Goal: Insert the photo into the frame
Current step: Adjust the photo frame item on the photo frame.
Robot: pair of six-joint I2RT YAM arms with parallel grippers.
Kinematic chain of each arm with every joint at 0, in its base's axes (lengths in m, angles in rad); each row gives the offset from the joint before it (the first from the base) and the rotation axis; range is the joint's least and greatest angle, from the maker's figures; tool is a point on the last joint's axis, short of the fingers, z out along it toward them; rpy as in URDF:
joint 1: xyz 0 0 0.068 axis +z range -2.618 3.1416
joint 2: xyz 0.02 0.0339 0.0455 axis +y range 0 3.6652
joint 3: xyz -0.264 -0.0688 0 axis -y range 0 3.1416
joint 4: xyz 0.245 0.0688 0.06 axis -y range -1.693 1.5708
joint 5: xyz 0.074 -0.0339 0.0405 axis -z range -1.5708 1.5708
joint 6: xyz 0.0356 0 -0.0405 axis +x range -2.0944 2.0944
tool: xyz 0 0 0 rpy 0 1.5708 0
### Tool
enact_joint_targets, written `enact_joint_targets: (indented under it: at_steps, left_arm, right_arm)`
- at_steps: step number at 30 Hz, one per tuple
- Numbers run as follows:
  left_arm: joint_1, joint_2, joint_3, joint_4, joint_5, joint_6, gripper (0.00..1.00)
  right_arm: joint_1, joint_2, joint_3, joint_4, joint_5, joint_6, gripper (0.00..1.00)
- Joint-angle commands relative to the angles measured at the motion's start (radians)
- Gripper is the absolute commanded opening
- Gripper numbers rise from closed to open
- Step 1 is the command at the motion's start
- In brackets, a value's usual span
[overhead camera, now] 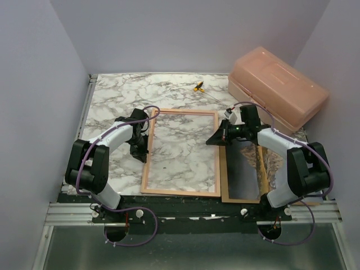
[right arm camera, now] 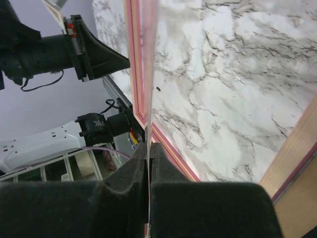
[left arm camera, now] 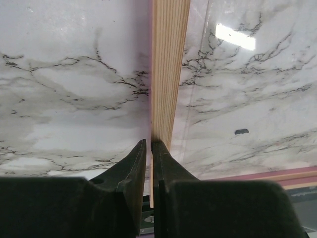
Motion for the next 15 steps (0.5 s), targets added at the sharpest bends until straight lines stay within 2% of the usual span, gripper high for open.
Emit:
enact_joint_targets:
  at_steps: [1, 15]
  left_arm:
    - [-0.014, 0.046, -0.029, 0.021, -0.026, 0.000, 0.13]
    - [-0.014, 0.047, -0.029, 0.021, -0.026, 0.000, 0.13]
  right_arm:
    - [-0.001, -0.032, 0.034, 0.047, -0.014, 0.030, 0.00]
    - [0.077, -0.061, 0.000, 0.261, -0.001, 0.161, 0.00]
